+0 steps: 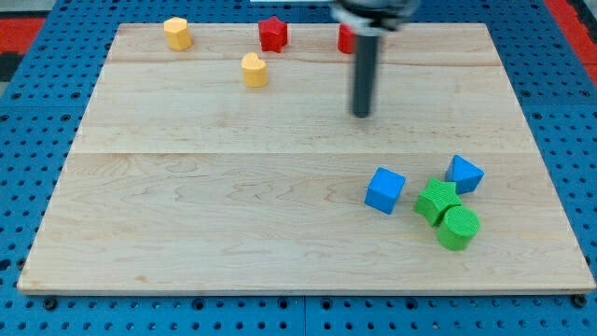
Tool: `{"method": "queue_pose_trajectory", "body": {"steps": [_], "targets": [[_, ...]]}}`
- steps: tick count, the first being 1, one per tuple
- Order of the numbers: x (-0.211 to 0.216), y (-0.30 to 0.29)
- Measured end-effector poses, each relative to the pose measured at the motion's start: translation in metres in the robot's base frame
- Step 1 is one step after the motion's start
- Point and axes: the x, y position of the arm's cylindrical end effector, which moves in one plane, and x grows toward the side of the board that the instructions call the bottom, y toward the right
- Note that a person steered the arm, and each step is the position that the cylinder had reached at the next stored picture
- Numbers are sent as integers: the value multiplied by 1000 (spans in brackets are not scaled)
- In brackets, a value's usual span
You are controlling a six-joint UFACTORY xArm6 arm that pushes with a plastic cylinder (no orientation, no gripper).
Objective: Place the blue triangle down to the yellow heart
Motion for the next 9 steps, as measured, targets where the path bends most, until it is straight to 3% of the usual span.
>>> {"method": "queue_pose_trajectory", "body": {"steps": [1, 2, 3, 4, 5, 6, 7, 8, 9], "targets": [[28, 97], [84, 167], [140, 167], [153, 84], [128, 70], [111, 22], [102, 16], [103, 88], [84, 46]]}}
